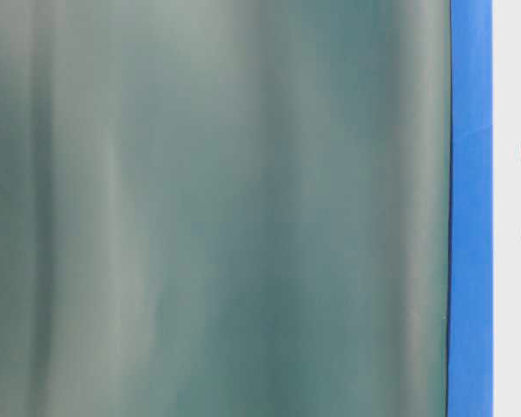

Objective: Touch the tip of the soldering iron to the tip of the solder at the mark.
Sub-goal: 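Close left gripper on the yellow wire and right gripper on the iron handle, then lift both held tools and bring them over the board toward the left red dot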

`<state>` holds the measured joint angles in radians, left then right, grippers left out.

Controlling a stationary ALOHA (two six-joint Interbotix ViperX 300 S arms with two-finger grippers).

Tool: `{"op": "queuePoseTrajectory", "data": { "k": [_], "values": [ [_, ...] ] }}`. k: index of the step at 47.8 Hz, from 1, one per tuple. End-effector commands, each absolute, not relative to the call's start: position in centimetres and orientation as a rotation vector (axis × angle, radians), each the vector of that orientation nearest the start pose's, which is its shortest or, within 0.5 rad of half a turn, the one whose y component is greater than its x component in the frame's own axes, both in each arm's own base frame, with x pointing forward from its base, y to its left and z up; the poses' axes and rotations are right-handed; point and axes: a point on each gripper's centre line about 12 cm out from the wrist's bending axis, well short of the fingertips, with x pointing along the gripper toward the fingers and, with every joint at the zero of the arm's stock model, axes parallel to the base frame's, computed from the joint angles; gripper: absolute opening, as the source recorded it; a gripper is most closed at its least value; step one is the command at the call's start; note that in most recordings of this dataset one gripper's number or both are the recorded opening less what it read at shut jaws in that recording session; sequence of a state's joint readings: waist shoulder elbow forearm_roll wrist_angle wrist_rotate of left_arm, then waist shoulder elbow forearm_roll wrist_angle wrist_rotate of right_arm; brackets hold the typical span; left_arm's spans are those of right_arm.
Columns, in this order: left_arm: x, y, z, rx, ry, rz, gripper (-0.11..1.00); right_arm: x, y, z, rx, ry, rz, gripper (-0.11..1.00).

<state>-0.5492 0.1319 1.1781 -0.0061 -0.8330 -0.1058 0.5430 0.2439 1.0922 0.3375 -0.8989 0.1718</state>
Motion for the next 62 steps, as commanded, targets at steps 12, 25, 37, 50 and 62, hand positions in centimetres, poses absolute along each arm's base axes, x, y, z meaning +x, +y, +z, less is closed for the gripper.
{"op": "queuePoseTrajectory", "data": {
  "k": [12,25,37,50,62],
  "values": [
    [24.9,-15.3,10.1,-0.023,0.449,-0.508,0.03,28.2,13.7,9.1,0.244,0.446,0.21,0.06],
    [25.3,-15.5,14.2,-0.069,0.537,-0.482,0.03,28.9,13.2,12.6,0.298,0.577,0.2,0.06],
    [25.1,-14.3,19.0,-0.074,0.565,-0.446,0.03,29.1,12.1,16.9,0.268,0.597,0.224,0.06],
    [25.1,-12.5,19.9,-0.091,0.555,-0.392,0.03,29.3,10.9,18.1,0.256,0.636,0.211,0.06],
    [26.4,-10.0,20.0,-0.106,0.548,-0.298,0.03,30.3,8.2,18.3,0.262,0.697,0.14,0.06]
  ]
}}
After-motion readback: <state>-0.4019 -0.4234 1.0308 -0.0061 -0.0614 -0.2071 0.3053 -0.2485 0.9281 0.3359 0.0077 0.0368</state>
